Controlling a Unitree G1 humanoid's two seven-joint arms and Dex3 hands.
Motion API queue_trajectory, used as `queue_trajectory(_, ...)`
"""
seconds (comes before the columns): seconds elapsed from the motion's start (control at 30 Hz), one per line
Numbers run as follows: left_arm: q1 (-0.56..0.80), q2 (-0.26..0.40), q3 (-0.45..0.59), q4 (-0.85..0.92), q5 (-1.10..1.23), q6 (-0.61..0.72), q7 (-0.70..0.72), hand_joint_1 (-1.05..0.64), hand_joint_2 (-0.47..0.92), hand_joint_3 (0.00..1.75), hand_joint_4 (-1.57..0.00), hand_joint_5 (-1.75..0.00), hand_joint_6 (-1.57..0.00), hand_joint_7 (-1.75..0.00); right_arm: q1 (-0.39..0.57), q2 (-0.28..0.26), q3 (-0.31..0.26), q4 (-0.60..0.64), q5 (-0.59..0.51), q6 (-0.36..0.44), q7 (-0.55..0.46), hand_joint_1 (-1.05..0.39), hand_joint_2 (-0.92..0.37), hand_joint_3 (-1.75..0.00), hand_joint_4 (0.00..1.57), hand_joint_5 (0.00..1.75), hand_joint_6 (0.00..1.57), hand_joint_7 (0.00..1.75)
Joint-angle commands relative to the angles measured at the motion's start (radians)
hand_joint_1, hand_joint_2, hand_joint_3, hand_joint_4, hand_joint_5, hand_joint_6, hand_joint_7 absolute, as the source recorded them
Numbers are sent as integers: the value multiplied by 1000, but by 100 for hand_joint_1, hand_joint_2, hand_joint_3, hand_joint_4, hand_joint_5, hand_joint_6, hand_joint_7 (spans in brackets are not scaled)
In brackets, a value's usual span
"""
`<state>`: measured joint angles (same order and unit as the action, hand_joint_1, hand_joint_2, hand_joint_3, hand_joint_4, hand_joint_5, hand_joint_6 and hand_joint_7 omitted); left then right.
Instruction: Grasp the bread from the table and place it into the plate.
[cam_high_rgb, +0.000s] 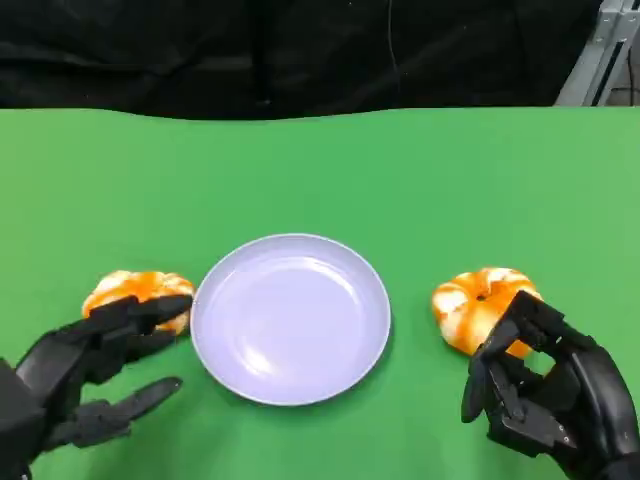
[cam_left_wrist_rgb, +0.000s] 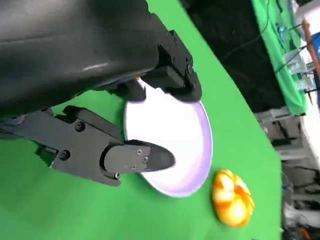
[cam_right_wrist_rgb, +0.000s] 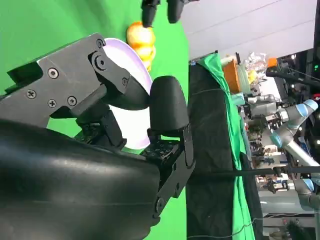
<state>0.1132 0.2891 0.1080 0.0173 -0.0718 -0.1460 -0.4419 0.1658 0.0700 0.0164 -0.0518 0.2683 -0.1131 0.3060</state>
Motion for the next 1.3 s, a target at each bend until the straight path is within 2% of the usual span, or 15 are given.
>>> queue_trajectory(0.03, 3, 40, -14, -7, 130, -51, 85, -63, 92, 34, -12, -16, -33, 0, -8, -11, -8, 3, 8, -7, 2, -12, -59, -114, 86, 175, 62, 172)
queue_trajectory(0.07, 8, 51, -24, -21, 205, -57, 128, -73, 92, 28, -5, -11, -31, 0, -8, -12, -9, 4, 10, -7, 3, -12, -59, -114, 85, 175, 62, 172)
queue_trajectory(0.17, 11, 66, -51, -53, 336, -40, 197, -81, 92, 23, -1, -7, -28, 0, -8, -13, -12, 10, 10, -14, 7, -12, -59, -114, 85, 175, 62, 172)
queue_trajectory(0.33, -4, 80, -80, -62, 429, -20, 239, -85, 92, 22, 0, -5, -28, 0, -9, -11, -13, 16, 8, -24, 10, -12, -59, -113, 85, 175, 62, 173)
queue_trajectory(0.6, -71, 120, -140, 10, 611, -57, 369, -85, 92, 10, -6, -6, -32, -1, -11, -9, -9, 14, 5, -16, 5, -12, -59, -114, 85, 175, 61, 173)
queue_trajectory(0.7, -173, 159, -213, 121, 764, -51, 456, -87, 91, 6, -9, -7, -35, -2, -14, -3, -7, 16, 2, -18, -1, -12, -59, -115, 86, 175, 62, 174)
queue_trajectory(0.8, -243, 169, -258, 213, 821, -58, 505, -87, 92, 4, -11, -7, -37, -2, -17, -2, -6, 25, -3, -29, -2, -12, -58, -115, 86, 175, 62, 173)
queue_trajectory(1.3, -446, 163, -409, 540, 885, -38, 588, -83, 92, 3, -18, -5, -40, -1, -15, 2, 4, 18, -9, -28, -15, -12, -57, -118, 86, 175, 62, 174)
